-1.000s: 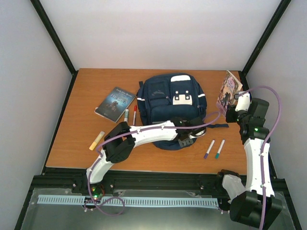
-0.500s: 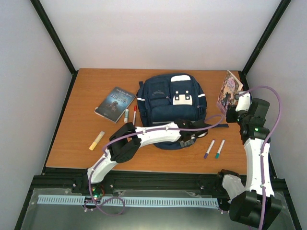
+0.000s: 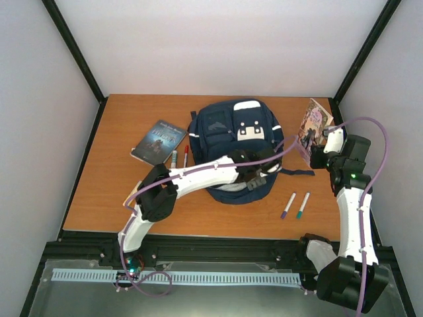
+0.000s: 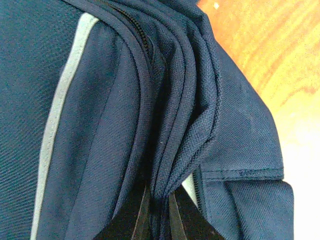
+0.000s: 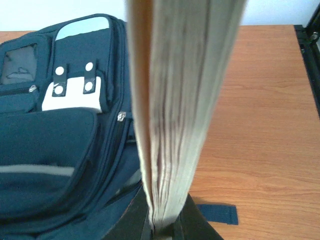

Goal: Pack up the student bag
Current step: Place the book in the student bag.

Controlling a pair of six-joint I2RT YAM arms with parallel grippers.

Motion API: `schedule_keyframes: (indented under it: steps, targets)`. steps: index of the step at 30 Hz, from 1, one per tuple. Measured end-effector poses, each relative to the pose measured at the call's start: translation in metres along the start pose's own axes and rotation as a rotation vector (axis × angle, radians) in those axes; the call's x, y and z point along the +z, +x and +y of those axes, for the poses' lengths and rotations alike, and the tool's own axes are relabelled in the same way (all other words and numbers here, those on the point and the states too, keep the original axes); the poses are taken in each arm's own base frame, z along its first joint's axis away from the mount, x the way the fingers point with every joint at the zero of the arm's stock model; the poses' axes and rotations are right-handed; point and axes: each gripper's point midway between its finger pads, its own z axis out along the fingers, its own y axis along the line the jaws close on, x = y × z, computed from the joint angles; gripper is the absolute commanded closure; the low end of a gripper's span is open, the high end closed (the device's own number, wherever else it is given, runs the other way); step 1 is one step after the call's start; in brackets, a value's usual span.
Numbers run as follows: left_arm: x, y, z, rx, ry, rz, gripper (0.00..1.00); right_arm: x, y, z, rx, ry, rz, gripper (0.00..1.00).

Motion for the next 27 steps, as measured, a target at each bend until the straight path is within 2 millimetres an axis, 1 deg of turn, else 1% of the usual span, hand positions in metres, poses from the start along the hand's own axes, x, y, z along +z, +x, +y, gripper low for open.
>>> schedule_keyframes:
  steps: [4,6,9,12,15,17,20,23,26,27]
  targets:
    - [-0.020,-0.015,0.027,-0.057,-0.008,-0.061,0.99,0.001,0.001,0.008,0.020,-0.052,0.023,0.97]
    - [-0.031,-0.025,0.043,-0.087,-0.020,-0.097,0.99,0.001,-0.004,0.012,0.033,-0.087,0.047,0.97]
    - [-0.043,-0.036,0.062,-0.121,-0.037,-0.136,0.99,-0.006,-0.023,0.019,0.031,-0.131,0.060,0.97]
    - [-0.053,-0.041,0.078,-0.146,-0.053,-0.160,0.99,-0.017,-0.041,0.027,0.020,-0.168,0.053,0.97]
    - [-0.060,-0.046,0.091,-0.161,-0.067,-0.176,0.99,-0.027,-0.049,0.038,0.034,-0.224,0.066,0.97]
    - [-0.068,-0.050,0.100,-0.169,-0.077,-0.188,0.99,-0.029,-0.046,0.046,0.060,-0.269,0.098,0.97]
    - [-0.077,-0.055,0.115,-0.191,-0.085,-0.212,0.99,-0.027,-0.031,0.056,0.127,-0.339,0.180,0.97]
    - [-0.081,-0.056,0.125,-0.213,-0.076,-0.226,0.99,-0.025,-0.016,0.063,0.201,-0.391,0.266,0.97]
    - [-0.082,-0.055,0.135,-0.238,-0.068,-0.231,0.99,-0.024,-0.005,0.068,0.257,-0.424,0.325,0.97]
    - [-0.082,-0.054,0.136,-0.239,-0.067,-0.231,0.99,-0.023,0.000,0.070,0.288,-0.439,0.358,0.97]
